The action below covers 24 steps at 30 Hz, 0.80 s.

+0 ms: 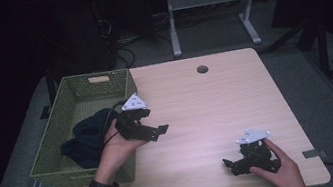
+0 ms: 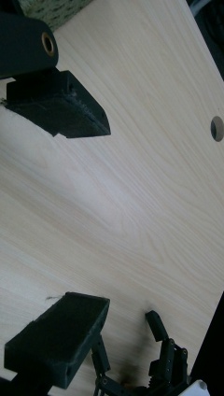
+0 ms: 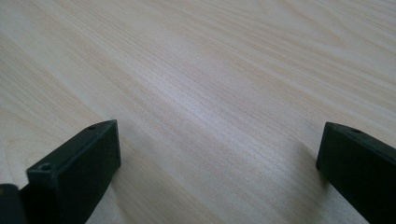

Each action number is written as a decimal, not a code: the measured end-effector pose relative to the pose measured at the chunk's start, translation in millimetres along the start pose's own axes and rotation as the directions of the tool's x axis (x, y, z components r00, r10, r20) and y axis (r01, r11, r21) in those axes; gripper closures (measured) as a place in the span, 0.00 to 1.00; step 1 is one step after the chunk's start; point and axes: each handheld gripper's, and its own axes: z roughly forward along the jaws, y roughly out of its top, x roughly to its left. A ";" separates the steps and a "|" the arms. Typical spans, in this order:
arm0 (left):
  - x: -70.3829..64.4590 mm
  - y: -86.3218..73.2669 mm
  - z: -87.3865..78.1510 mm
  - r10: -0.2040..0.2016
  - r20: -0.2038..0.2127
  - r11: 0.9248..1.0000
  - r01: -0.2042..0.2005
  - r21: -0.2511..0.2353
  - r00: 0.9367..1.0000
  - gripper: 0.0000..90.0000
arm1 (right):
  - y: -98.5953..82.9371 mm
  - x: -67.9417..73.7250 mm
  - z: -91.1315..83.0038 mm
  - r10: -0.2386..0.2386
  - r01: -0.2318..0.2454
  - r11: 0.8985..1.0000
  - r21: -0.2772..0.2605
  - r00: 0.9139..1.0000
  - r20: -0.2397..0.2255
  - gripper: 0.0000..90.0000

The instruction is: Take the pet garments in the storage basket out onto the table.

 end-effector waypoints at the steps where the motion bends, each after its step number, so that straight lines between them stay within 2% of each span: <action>1: 1.3 -0.3 -1.5 0.002 -0.003 1.000 -0.002 0.001 1.000 0.16 | 0.0 0.0 0.0 0.000 0.000 1.000 0.000 1.000 0.000 0.00; 8: 9.5 -2.2 -13.6 -0.019 -0.021 1.000 0.019 -0.025 1.000 0.18 | 0.0 0.0 0.0 0.000 0.000 1.000 0.000 1.000 0.000 0.00; 16: 18.8 -5.7 -24.8 -0.032 -0.033 0.999 0.031 -0.031 0.999 0.23 | 0.0 0.0 0.0 0.000 0.000 1.000 0.000 1.000 0.000 0.00; 17: 20.3 -6.6 -27.2 -0.043 -0.038 0.998 0.041 -0.041 0.998 0.23 | 0.0 0.0 0.0 0.000 0.000 1.000 0.000 1.000 0.000 0.00; 24: 28.0 -9.1 -37.5 -0.051 -0.051 0.998 0.048 -0.049 0.997 0.23 | 0.0 0.0 0.0 -0.001 0.001 1.000 0.000 1.000 0.000 0.00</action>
